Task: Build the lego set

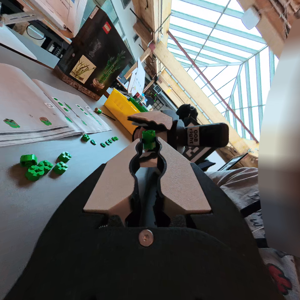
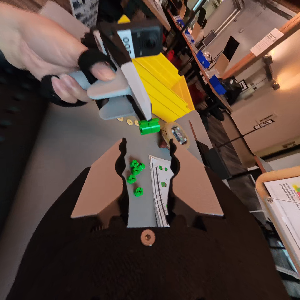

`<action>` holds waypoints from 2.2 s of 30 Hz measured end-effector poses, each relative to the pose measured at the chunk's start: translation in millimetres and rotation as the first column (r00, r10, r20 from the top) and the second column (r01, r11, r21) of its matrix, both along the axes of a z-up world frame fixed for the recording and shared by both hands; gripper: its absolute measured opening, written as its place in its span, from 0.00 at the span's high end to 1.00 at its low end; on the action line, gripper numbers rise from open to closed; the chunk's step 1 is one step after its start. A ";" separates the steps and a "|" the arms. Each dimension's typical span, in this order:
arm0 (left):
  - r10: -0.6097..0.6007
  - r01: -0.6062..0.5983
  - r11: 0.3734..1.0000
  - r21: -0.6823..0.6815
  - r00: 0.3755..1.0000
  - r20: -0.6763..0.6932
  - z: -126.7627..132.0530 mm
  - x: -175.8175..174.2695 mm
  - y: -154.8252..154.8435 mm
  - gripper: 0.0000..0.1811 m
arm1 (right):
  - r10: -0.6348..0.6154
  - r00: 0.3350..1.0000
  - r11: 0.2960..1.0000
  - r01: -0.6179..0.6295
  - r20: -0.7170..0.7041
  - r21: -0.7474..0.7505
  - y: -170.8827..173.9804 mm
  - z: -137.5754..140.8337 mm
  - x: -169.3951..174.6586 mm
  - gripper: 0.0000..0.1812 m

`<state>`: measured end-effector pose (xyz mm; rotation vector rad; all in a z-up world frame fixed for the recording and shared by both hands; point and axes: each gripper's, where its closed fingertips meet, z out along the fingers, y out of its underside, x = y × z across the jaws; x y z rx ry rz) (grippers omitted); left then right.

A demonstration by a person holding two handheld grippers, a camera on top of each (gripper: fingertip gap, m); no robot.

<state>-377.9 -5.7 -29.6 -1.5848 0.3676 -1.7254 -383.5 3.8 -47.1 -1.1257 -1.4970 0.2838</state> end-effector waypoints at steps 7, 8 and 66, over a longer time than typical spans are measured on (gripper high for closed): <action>-0.057 0.056 0.998 -0.018 0.996 -0.075 -12.8 13.1 -4.8 0.93 | 0.041 0.999 0.995 -0.043 0.036 0.086 -11.4 -2.6 -2.9 0.80; -0.063 0.062 0.998 -0.018 0.995 -0.082 -13.8 13.8 -5.6 0.93 | 0.038 0.998 0.995 -0.042 0.041 0.095 -10.9 -2.7 -1.8 0.82; -0.307 0.312 0.946 0.090 0.950 -0.061 3.2 36.2 -52.4 0.92 | 0.291 0.953 0.954 -0.282 -0.085 0.100 -49.8 10.1 -6.2 0.88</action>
